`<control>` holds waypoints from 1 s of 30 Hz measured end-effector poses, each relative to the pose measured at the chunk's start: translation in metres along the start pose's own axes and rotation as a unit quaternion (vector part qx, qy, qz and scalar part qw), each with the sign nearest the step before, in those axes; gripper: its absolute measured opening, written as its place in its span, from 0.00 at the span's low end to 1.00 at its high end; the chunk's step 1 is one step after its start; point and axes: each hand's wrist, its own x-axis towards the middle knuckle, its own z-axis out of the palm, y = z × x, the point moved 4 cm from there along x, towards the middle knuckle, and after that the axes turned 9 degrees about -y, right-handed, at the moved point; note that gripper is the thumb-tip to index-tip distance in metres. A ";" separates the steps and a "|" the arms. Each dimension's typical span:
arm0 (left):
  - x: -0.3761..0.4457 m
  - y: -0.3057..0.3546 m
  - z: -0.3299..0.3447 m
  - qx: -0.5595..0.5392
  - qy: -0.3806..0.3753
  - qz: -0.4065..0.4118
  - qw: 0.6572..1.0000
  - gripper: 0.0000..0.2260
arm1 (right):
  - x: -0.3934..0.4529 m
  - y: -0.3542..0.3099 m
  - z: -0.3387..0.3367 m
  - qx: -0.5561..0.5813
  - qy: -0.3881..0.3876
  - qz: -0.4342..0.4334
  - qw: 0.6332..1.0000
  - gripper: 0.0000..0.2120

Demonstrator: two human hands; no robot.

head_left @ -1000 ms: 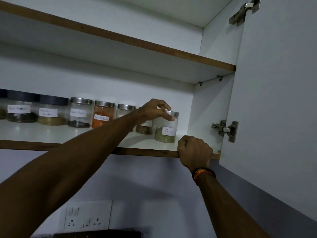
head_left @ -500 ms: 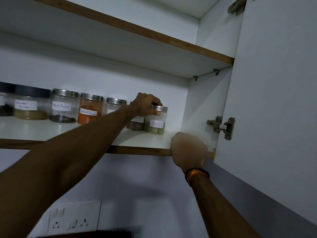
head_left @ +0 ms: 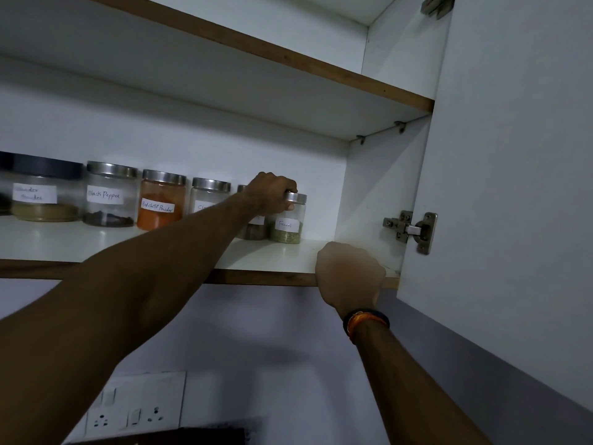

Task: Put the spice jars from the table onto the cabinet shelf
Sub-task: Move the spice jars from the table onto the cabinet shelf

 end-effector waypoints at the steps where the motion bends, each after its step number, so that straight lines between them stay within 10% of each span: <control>1: 0.001 0.000 0.000 0.002 -0.002 -0.003 1.000 0.13 | 0.000 0.000 0.000 -0.001 0.001 0.000 1.000 0.18; 30: -0.085 0.058 -0.012 -0.070 0.002 0.075 0.995 0.15 | -0.008 -0.001 -0.001 -0.087 -0.112 -0.059 0.988 0.22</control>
